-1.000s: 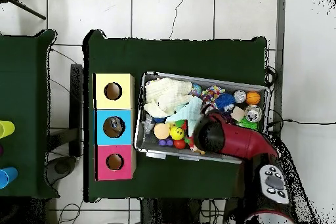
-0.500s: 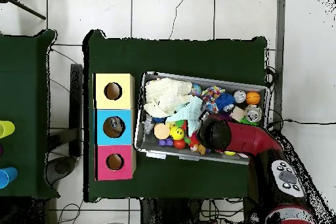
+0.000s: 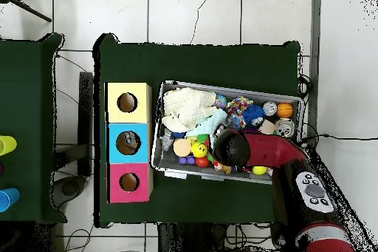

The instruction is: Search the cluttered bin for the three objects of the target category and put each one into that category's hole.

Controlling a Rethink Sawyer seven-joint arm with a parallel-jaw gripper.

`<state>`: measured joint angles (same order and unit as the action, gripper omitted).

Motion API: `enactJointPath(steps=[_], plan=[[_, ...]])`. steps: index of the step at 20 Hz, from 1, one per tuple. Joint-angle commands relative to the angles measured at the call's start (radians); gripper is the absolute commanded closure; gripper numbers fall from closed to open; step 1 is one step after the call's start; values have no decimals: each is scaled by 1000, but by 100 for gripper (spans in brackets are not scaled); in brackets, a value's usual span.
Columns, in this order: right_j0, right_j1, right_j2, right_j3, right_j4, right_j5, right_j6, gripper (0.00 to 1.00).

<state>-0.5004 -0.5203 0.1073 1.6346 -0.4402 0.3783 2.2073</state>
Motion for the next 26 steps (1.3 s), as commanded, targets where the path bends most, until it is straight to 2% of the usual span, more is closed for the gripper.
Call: enactJointPath(steps=[1, 11, 16, 26], plan=[[-2, 1, 92, -34, -111, 50, -201, 0], [-47, 31, 125, -93, -186, 38, -219, 0], [-76, 29, 159, -104, -196, 75, -244, 0], [-90, 63, 179, -131, -238, 58, -213, 0]])
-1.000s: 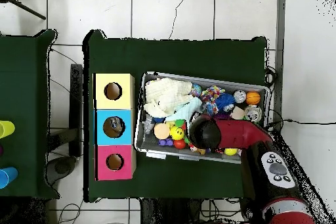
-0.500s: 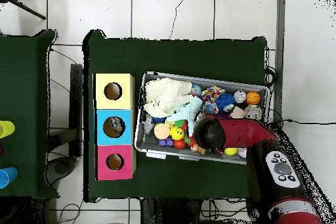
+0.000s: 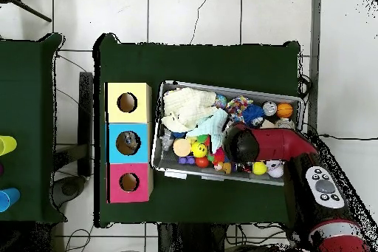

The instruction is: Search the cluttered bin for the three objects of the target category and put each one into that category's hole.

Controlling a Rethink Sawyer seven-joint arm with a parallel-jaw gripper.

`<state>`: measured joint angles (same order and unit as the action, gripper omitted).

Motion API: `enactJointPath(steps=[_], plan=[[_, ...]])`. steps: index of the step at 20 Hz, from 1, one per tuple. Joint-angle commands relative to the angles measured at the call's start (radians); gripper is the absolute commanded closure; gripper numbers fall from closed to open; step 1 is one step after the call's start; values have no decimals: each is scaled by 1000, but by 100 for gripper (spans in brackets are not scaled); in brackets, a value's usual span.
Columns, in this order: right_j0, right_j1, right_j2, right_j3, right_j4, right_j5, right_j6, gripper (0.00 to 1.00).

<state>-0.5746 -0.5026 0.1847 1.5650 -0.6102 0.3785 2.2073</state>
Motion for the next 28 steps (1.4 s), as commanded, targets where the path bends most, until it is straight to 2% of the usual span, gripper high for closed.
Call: enactJointPath(steps=[1, 13, 17, 26, 27, 28], plan=[[-19, 45, 104, -62, -70, 58, -214, 0], [-10, 103, 97, -87, -109, 11, -171, 0], [-18, 142, 115, -104, -107, 9, -181, 0], [-42, 160, 138, -102, -86, 56, -207, 0], [-44, 160, 140, -100, -82, 60, -204, 100], [-49, 161, 144, -99, -80, 62, -206, 100]])
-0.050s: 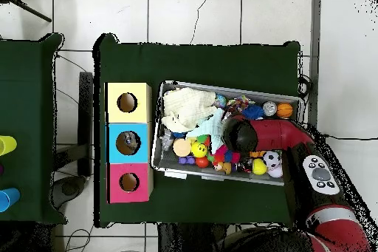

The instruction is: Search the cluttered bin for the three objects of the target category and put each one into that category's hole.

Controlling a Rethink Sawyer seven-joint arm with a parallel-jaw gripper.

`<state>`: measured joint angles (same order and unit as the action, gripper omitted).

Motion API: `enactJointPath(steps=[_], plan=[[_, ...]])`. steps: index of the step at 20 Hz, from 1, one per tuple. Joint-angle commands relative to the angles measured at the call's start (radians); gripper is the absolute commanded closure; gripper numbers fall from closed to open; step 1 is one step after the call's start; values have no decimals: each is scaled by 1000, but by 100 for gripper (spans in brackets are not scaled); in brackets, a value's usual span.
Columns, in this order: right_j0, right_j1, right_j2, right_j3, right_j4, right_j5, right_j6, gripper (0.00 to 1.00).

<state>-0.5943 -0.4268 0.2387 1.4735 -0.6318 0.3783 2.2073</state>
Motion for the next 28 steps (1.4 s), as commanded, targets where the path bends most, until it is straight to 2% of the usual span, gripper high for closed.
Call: enactJointPath(steps=[1, 7, 11, 18, 21, 24, 28], plan=[[-33, 86, 95, -8, -55, 64, -209, 100], [-23, 66, 81, -1, -51, 79, -184, 100], [-1, -5, 66, 21, -37, 124, -183, 100], [68, -150, 34, 64, 15, 258, -154, 100], [85, -189, 26, 66, 18, 291, -143, 100], [89, -212, 30, 66, 22, 321, -146, 100], [84, -176, 22, 79, -8, 267, -117, 100]])
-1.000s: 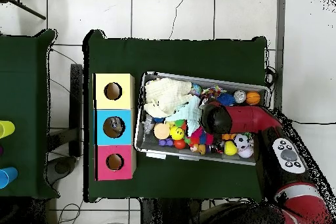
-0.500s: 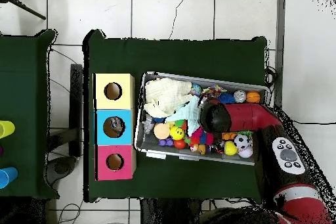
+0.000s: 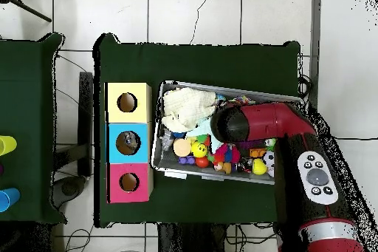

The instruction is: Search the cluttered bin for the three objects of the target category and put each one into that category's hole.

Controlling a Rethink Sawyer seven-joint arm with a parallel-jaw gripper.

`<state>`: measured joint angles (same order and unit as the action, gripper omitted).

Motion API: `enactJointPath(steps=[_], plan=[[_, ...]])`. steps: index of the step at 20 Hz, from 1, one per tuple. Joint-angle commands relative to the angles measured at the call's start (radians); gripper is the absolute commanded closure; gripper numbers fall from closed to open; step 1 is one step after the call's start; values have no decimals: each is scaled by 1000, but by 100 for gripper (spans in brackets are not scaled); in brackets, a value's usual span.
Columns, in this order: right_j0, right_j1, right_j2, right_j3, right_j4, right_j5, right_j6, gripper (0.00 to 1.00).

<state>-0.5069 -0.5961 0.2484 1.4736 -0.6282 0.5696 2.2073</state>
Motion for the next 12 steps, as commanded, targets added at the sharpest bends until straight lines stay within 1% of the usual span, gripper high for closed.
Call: enactJointPath(steps=[1, 3, 6, 7, 12], plan=[[-4, 3, 9, 79, -17, 63, -107, 100], [3, 23, -10, 76, -38, 21, -73, 100], [3, 30, -32, 86, -30, -11, -14, 100], [-1, 33, -32, 88, -15, -12, -5, 0], [-13, 38, -32, 104, -5, -54, 18, 0]])
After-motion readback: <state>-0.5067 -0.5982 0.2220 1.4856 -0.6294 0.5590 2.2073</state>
